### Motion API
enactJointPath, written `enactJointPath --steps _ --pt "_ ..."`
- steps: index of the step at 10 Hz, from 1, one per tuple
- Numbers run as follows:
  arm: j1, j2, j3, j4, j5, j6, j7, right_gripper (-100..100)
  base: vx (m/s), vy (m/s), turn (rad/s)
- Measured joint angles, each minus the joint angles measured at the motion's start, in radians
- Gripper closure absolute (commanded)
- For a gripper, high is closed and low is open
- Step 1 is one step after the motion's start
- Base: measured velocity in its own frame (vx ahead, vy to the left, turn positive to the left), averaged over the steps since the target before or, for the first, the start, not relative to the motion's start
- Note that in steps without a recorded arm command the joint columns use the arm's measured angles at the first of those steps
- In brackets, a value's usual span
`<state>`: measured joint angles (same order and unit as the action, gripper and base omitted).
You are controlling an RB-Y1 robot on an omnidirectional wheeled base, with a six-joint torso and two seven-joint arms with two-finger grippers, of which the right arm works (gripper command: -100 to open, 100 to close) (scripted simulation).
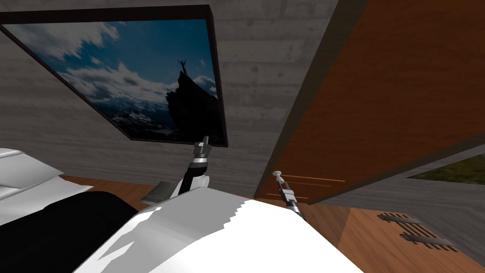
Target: Pull the door open
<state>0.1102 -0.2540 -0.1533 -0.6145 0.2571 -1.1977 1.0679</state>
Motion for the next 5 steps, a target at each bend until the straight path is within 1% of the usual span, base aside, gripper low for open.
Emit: enactJointPath --steps 1,3,4,5 --pt "-0.004 -0.002 -0.002 0.008 -0.008 -0.001 -0.024 100 -0.033 -0.003 0.083" --pt "-0.003 -0.003 -0.001 -0.003 -0.022 0.009 -0.073 100 -0.037 -0.005 0.062" --pt "-0.007 -0.004 -0.002 0.001 -0.030 0.010 -0.099 100 -0.053 -0.009 0.141" --pt "-0.007 -0.004 -0.003 -0.002 -0.040 0.017 -0.126 100 -0.034 -0.012 0.038"
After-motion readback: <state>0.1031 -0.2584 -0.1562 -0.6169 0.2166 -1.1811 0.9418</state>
